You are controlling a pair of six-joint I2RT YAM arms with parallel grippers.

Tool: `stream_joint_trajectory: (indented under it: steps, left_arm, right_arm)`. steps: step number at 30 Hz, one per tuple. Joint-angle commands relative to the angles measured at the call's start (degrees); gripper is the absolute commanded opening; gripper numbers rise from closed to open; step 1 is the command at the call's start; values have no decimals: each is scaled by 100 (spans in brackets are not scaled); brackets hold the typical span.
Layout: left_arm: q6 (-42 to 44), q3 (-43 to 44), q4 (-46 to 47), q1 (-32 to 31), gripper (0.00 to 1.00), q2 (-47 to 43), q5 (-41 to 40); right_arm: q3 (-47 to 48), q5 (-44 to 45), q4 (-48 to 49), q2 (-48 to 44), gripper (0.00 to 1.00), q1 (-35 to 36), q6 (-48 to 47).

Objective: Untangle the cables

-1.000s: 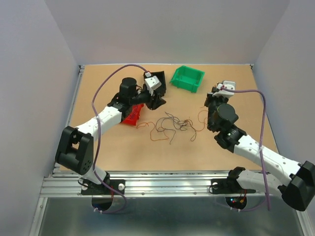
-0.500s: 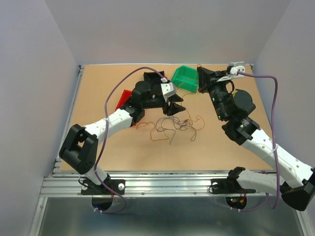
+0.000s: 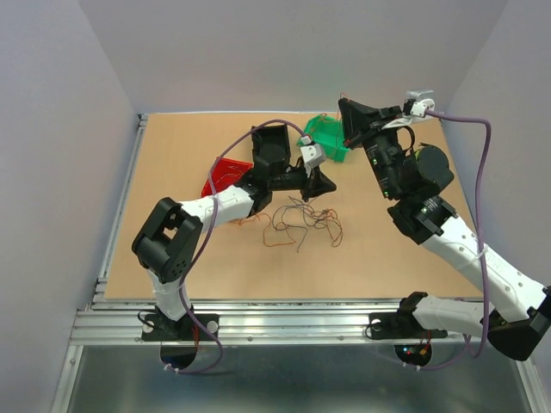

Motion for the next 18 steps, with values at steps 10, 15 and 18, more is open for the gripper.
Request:
stream_joint_trajectory:
  steps: [10,15,18]
  left_arm:
    - [1036,2175,-3206,15,0,-1029,-449]
    - [1106,3335,-4428,15,0,-1233,-845]
    - [1124,3922,-4744,15,0,-1268,-1038]
  right_arm:
    - [-2857,318,443,-1138,40,-27,-530]
    - [-4240,-785,1910,-1209,57,-28,-423]
    - [-4663,-1603,2656,-929,67,-36,-389]
